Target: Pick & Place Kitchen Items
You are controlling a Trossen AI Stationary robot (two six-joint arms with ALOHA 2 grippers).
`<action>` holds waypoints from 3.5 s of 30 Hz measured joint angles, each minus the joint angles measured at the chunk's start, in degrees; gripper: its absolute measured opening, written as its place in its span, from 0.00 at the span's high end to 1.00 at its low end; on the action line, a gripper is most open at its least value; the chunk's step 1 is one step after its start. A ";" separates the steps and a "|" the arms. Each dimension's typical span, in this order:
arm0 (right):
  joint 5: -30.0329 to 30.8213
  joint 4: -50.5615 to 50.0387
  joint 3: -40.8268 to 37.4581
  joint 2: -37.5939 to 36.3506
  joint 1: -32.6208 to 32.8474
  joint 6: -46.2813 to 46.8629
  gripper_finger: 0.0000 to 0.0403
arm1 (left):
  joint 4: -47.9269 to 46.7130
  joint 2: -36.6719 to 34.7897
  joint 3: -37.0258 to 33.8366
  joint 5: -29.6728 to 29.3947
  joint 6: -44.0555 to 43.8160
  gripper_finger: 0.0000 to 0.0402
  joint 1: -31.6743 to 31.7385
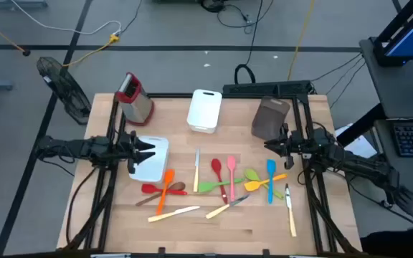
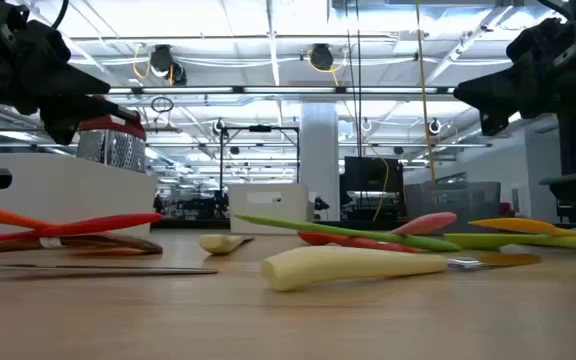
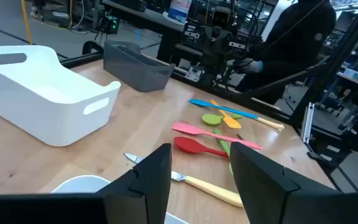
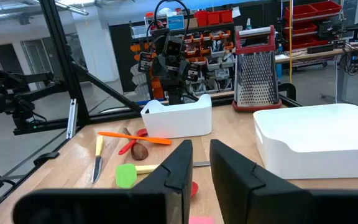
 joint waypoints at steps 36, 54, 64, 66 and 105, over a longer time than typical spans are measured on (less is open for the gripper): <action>0.00 -0.01 -0.01 0.01 0.00 0.00 0.88 | 0.00 -0.02 -0.02 0.00 -0.05 0.58 0.00; 0.00 0.00 -0.02 0.02 0.00 0.00 0.88 | 0.00 0.00 -0.02 0.00 0.02 0.58 -0.02; 0.09 0.26 -0.02 0.00 0.00 -0.37 0.88 | 0.00 0.00 -0.01 0.02 0.02 0.58 -0.01; 0.13 0.24 -0.02 0.02 0.00 -1.44 0.88 | -0.01 0.00 -0.02 0.02 -0.06 0.58 -0.02; 4.74 0.22 0.00 0.02 0.00 7.54 0.88 | -0.09 -0.01 0.00 -1.73 7.77 0.58 0.00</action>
